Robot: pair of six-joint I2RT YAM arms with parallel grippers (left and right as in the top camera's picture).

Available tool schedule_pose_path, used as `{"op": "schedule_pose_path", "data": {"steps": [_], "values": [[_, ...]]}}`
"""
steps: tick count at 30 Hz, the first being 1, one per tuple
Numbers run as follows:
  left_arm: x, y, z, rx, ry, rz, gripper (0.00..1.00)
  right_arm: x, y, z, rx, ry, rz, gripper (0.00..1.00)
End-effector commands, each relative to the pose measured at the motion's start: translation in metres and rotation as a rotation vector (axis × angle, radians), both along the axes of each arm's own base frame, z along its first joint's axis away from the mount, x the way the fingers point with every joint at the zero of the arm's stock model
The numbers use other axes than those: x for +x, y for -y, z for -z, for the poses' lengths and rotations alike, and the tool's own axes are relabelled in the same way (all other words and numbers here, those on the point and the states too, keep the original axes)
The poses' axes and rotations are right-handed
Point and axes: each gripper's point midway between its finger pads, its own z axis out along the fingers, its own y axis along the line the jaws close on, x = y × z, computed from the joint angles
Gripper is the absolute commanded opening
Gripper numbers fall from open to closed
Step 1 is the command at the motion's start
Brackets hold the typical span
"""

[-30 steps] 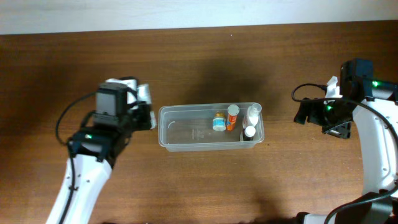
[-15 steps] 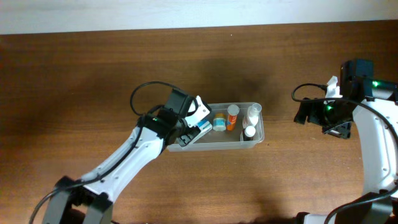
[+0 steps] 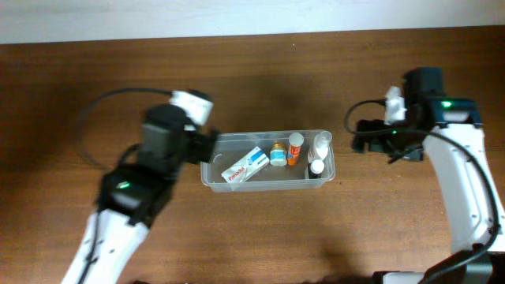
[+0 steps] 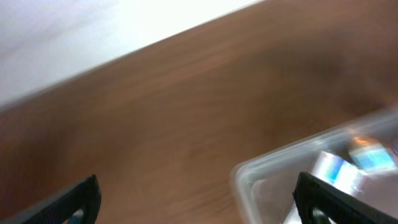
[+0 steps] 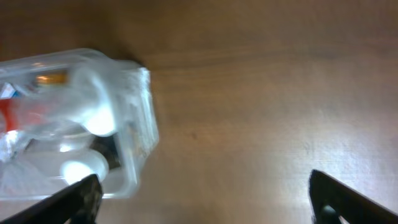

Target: Pack container

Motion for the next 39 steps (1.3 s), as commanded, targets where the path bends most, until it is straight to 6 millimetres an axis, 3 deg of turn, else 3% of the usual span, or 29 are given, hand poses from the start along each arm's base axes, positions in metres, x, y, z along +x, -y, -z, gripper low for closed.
{"op": "schedule_pose_path", "data": {"steps": [1,5,9,11,15,19,20,24,30,33,39], "values": [[0.001,-0.057,0.003,-0.163,-0.021,-0.295,0.99,0.011,-0.014,-0.017,-0.062,0.106,-0.065,0.98],[0.003,-0.082,0.010,-0.227,-0.055,-0.342,0.99,0.031,-0.026,-0.025,-0.066,0.202,-0.096,0.98],[-0.008,-0.098,0.021,-0.215,-0.113,-0.393,0.99,0.023,-0.024,-0.023,-0.066,0.168,-0.094,0.98],[-0.016,-0.095,0.023,-0.216,-0.141,-0.370,0.99,0.017,-0.024,-0.028,-0.063,0.168,-0.079,0.98],[-0.039,-0.091,0.013,-0.231,-0.129,-0.343,0.99,0.006,-0.023,-0.056,-0.062,0.269,-0.068,0.98],[-0.078,-0.093,-0.009,-0.247,0.012,-0.317,0.99,-0.025,-0.009,-0.091,-0.126,0.467,0.014,0.99],[-0.097,-0.093,-0.016,-0.265,0.089,-0.305,0.99,-0.047,-0.004,-0.099,-0.159,0.562,0.034,0.99],[-0.133,-0.095,-0.019,-0.287,0.217,-0.291,0.99,-0.092,-0.001,-0.092,-0.162,0.700,0.036,0.98],[-0.163,-0.096,-0.022,-0.299,0.281,-0.282,0.99,-0.132,0.005,-0.077,-0.147,0.797,0.048,0.98],[-0.171,-0.096,-0.008,-0.288,0.222,-0.290,0.99,-0.153,0.008,-0.064,-0.152,0.762,0.043,0.98],[-0.184,-0.097,0.019,-0.265,0.103,-0.306,0.99,-0.167,0.010,-0.045,-0.166,0.668,0.031,0.98]]}}
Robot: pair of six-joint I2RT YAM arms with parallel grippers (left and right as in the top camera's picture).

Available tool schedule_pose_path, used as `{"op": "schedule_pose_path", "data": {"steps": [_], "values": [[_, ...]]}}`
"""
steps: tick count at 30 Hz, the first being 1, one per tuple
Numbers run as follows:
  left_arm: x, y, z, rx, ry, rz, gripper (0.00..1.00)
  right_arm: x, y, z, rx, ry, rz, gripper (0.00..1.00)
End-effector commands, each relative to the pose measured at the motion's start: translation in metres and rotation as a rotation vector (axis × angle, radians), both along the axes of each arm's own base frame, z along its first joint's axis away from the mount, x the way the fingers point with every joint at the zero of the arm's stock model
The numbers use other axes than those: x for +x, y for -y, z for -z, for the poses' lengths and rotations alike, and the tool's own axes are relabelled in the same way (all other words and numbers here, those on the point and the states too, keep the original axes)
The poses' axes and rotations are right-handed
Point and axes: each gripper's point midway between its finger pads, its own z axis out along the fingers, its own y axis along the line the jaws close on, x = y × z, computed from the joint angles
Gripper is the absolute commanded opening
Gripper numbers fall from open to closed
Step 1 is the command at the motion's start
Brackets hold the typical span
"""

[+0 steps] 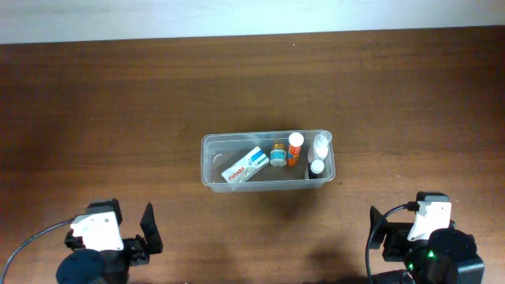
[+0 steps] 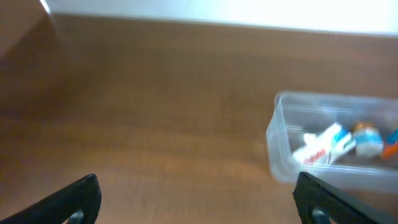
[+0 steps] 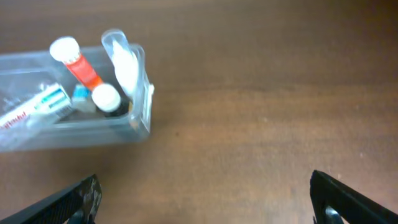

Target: Pack container

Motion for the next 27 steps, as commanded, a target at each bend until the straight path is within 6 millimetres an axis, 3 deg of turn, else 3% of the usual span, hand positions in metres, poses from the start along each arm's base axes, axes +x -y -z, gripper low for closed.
{"op": "schedule_pose_path", "data": {"steps": [1,6,17,23,27], "values": [[-0.007,0.001,0.013,0.004,-0.054,0.010,0.99,-0.002,0.002,0.004,-0.004,-0.011,0.013,0.98],[-0.019,0.001,0.031,0.007,-0.142,0.010,0.99,-0.002,0.002,0.004,-0.004,-0.011,0.013,0.98],[-0.019,0.001,0.031,0.006,-0.141,0.010,0.99,-0.015,0.003,-0.017,0.041,0.219,0.016,0.98],[-0.019,0.001,0.031,0.006,-0.141,0.010,0.99,0.032,0.004,0.017,0.029,0.324,0.041,0.98],[-0.019,0.001,0.031,0.006,-0.142,0.010,0.99,0.066,0.005,0.025,0.033,0.452,0.056,0.99]]}}
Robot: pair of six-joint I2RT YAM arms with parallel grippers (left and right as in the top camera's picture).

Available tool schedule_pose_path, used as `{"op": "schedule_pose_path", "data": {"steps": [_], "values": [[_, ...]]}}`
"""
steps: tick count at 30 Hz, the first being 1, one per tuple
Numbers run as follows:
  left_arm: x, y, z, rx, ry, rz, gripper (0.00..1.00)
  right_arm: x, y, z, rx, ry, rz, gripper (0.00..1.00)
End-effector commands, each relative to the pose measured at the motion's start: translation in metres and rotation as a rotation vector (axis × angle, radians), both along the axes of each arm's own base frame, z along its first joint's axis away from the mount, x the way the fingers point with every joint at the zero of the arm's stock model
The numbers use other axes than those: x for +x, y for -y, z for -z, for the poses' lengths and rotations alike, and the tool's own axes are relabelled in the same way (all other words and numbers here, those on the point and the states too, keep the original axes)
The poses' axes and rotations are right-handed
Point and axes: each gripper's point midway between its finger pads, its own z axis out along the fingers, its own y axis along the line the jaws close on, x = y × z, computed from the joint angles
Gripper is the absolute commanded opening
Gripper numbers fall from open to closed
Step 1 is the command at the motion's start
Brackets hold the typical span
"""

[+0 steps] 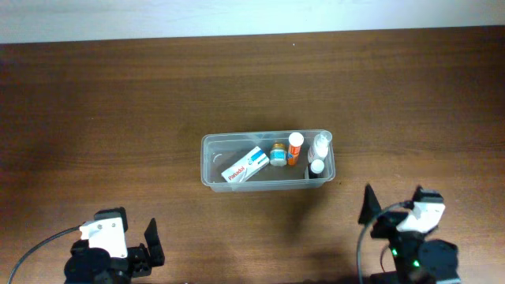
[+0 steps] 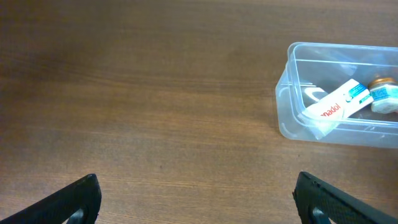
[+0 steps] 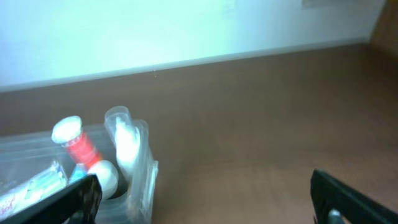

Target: Pack container

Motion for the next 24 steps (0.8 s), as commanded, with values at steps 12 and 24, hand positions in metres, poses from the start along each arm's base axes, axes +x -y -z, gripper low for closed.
{"op": "schedule_pose_path", "data": {"steps": [12,24], "values": [[0.000,0.001,0.000,0.001,0.004,0.010,0.99,0.037,0.004,0.047,-0.004,0.101,0.034,0.98],[0.000,0.001,0.000,0.001,0.004,0.010,0.99,0.037,0.004,0.047,-0.004,0.100,0.035,0.98]]}}
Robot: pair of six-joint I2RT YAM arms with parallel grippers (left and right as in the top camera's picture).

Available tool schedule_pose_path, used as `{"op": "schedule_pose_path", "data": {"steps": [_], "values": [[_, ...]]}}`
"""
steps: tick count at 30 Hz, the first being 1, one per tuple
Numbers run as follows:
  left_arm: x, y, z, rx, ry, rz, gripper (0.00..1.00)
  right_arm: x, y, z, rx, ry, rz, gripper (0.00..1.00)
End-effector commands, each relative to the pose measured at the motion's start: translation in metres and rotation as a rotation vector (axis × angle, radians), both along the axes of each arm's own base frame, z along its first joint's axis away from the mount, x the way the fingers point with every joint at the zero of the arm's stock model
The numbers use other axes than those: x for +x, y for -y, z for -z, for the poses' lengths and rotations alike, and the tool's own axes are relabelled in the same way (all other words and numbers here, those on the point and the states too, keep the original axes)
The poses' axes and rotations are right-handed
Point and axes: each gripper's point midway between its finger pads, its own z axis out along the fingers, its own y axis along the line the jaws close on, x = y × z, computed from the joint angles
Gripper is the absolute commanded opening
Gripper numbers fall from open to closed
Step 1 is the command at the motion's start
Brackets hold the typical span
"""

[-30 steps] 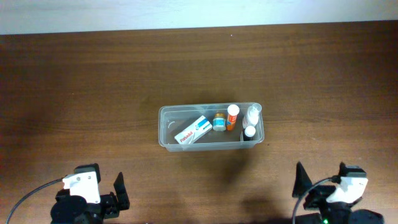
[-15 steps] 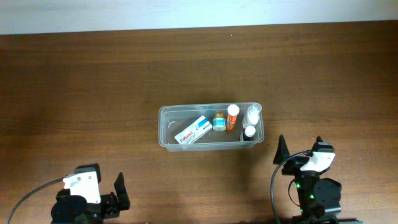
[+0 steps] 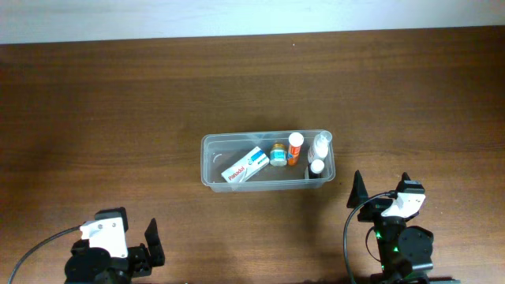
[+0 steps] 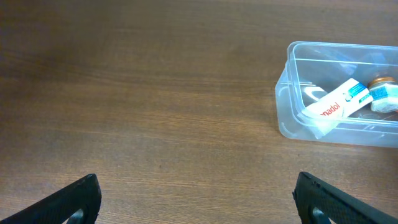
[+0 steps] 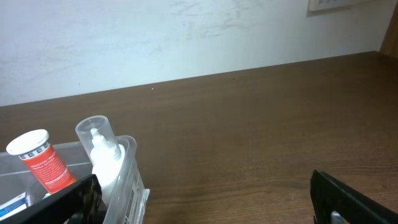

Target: Pack container

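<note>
A clear plastic container [image 3: 268, 160] stands mid-table. It holds a white toothpaste box [image 3: 245, 166], a small jar [image 3: 278, 154], an orange tube with a white cap [image 3: 294, 147], a clear bottle [image 3: 319, 144] and a white-capped item [image 3: 316, 167]. My left gripper [image 4: 199, 205] is open and empty at the table's near left, well short of the container [image 4: 339, 93]. My right gripper [image 5: 205, 202] is open and empty at the near right. It faces the container's right end, where the clear bottle [image 5: 102, 152] and orange tube [image 5: 43, 158] stand.
The brown wooden table [image 3: 118, 118] stretches around the container. A pale wall [image 5: 186, 37] runs along its far edge, with a socket plate [image 5: 329, 5] at the right. Both arm bases sit at the near edge.
The right gripper has shifted slightly left and its view has levelled out, sharp and closer to the container's right end. The left gripper and the container's contents are unchanged.
At first both open grippers were at the container's two ends, left and right. By the second moment both had drawn back to the table's near edge, empty. They have stayed there, the right one resettling, and the packed items have not moved.
</note>
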Motion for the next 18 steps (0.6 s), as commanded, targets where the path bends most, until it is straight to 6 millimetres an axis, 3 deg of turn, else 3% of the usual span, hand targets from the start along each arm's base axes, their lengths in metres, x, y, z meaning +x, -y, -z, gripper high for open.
{"op": "schedule_pose_path", "data": {"steps": [1,18], "values": [[0.0001,0.0008,-0.0006,0.002,0.006,0.008,0.99,-0.0002,0.0040,0.0023,-0.008,-0.001,0.020,0.98],[0.0014,-0.0008,0.0017,0.008,0.005,0.000,0.99,-0.0002,0.0040,0.0023,-0.008,-0.001,0.020,0.98]]}}
